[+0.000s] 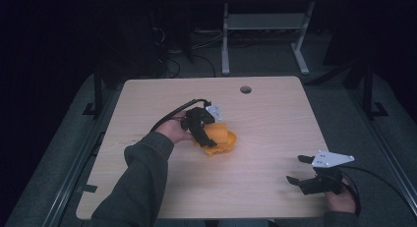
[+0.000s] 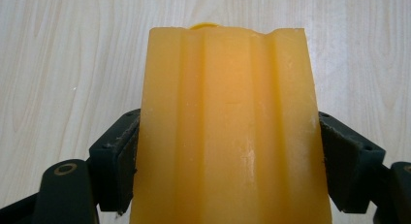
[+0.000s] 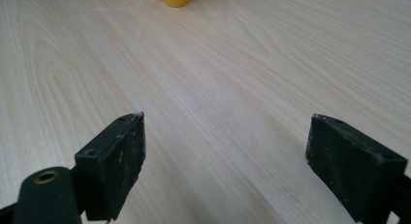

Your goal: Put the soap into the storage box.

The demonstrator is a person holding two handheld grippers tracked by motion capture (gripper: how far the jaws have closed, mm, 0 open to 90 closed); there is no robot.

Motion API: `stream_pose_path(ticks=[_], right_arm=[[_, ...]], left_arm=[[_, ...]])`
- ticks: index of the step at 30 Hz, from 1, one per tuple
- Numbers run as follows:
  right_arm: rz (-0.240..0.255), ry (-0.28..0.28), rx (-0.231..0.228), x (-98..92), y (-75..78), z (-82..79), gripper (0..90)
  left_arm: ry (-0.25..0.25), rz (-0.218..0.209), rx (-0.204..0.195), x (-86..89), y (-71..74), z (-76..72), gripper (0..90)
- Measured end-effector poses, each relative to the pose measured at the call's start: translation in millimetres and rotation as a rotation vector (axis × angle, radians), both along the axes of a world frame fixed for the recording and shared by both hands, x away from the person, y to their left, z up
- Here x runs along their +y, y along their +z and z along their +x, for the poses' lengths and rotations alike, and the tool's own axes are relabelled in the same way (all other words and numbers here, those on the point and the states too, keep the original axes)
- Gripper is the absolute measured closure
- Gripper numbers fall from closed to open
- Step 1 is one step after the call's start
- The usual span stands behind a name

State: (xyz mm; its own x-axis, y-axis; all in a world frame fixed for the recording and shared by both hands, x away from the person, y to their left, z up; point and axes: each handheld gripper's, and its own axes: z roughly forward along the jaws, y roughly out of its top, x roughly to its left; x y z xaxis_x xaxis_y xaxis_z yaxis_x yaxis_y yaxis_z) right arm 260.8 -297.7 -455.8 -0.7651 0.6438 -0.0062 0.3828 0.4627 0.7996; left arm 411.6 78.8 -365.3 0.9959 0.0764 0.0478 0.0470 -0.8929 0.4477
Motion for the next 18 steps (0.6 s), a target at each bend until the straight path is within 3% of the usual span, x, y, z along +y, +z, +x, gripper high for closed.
stream_pose_path(ticks=[10, 18], right_arm=[[0.006, -0.001, -0.001, 0.3, 0.4, -0.6, 13.7], [0.007, 0.0, 0.002, 0.3, 0.4, -0.7, 13.7]], left_arm=[[-0.021, 0.022, 0.006, -13.2, -3.8, 4.1, 20.7], [-0.026, 0.016, 0.011, -21.3, -9.6, 8.3, 20.6]])
